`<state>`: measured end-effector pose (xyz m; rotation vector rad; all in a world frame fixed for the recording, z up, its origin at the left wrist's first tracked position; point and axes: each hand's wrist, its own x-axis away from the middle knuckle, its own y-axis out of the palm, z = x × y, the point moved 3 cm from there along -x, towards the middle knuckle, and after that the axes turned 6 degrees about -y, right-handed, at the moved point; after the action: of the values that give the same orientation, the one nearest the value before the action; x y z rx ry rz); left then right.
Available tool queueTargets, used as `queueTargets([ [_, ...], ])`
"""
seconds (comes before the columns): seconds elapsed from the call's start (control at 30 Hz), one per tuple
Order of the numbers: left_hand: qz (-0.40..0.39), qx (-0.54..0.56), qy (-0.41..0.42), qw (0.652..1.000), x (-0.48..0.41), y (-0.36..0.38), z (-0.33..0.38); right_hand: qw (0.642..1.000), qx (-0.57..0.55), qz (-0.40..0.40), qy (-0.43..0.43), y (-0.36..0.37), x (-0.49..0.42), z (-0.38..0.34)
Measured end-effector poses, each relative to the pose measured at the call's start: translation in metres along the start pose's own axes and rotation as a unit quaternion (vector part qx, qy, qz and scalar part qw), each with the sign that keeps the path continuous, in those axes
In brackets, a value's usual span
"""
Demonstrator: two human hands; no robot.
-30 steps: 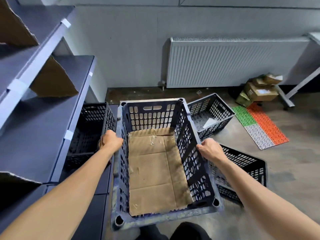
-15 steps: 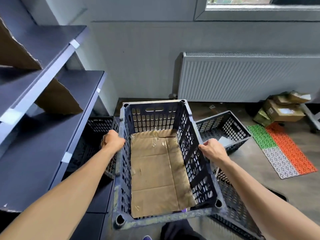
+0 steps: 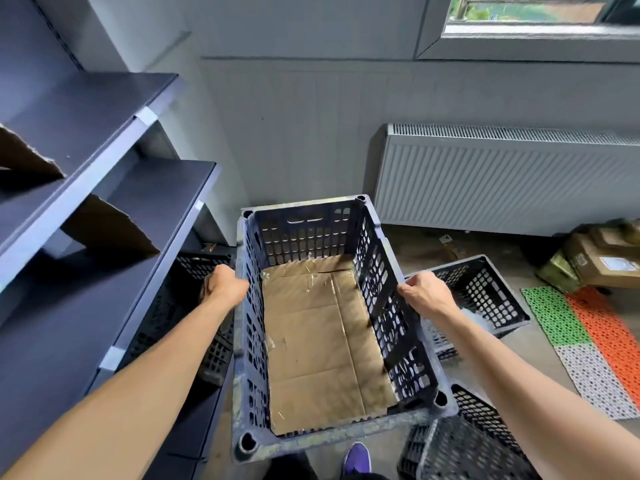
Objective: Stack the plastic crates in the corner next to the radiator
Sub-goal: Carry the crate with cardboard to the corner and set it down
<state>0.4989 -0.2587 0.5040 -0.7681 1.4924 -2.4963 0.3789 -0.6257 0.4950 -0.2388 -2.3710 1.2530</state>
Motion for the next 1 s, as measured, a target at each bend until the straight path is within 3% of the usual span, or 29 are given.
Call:
queueTargets([
  [0.53, -0.068, 0.023, 0.034, 0.997, -0.173, -0.008, 0.091, 0.998, -0.018, 0.000, 0.065, 0.006, -0.141, -0.078],
  [1.0, -0.069, 0.033, 0.014, 0.997, -0.261, -0.002, 0.172, 0.995, -0.054, -0.023, 0.086, -0.013, -0.270, -0.104],
])
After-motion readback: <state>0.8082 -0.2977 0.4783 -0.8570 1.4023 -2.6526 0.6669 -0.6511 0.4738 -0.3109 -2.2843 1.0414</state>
